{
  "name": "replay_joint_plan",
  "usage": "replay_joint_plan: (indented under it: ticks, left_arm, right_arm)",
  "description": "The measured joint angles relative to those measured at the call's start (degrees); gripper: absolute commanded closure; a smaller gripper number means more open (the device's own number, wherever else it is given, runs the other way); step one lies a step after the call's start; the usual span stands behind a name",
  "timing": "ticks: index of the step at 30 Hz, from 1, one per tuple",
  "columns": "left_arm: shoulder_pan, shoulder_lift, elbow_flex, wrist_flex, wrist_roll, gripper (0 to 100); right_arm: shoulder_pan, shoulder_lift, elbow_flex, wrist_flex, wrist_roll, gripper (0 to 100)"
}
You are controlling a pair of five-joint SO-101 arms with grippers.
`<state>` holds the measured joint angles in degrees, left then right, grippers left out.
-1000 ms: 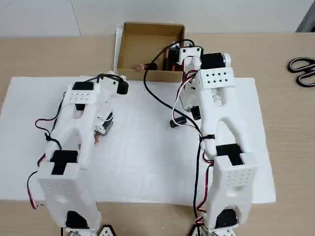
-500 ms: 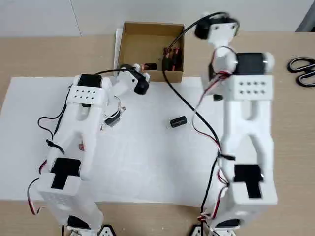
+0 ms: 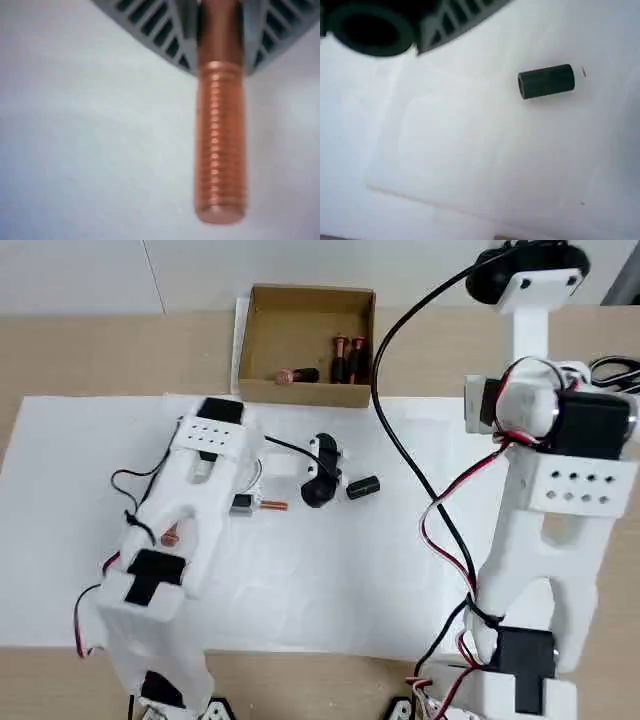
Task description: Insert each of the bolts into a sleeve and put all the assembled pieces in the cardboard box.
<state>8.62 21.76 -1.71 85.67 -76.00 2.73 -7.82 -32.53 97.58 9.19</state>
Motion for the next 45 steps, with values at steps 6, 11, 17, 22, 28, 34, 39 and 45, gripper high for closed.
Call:
replay_joint_plan:
  ticks: [6, 11, 17, 22, 28, 34, 39, 45]
  left_arm:
    - [0.0, 2.99, -5.45, -2.29, 0.0, 89]
    - [0.0, 2.99, -11.08, -2.37, 1.32, 87]
    - [0.0, 2.99, -16.26, 2.55, 2.99, 87]
    - [0.0, 2.99, -27.34, 7.03, 17.93, 87]
    - [0.0, 2.99, -40.0, 13.27, 55.56, 87]
    - [0.0, -0.26, -37.54, 13.63, 95.82, 87]
    - [0.97, -4.66, -28.04, 13.63, 112.62, 87]
    - [0.97, -2.11, -23.21, 13.54, 136.26, 87]
  right_arm:
    - [0.0, -1.05, 0.0, 0.09, 0.0, 94.5]
    - [0.0, -3.6, 0.0, 0.09, 0.0, 94.5]
    - [0.0, -4.92, 0.0, 0.09, 0.0, 94.5]
    - [0.0, -4.92, 0.0, 0.09, 0.0, 94.5]
    - [0.0, -4.92, 0.0, 0.09, 0.0, 94.5]
    - [0.0, -4.92, 0.0, 0.18, 0.0, 94.5]
    - [0.0, -4.92, 0.0, 0.53, 0.0, 94.5]
    - [0.0, -4.92, 0.0, 0.7, 0.0, 94.5]
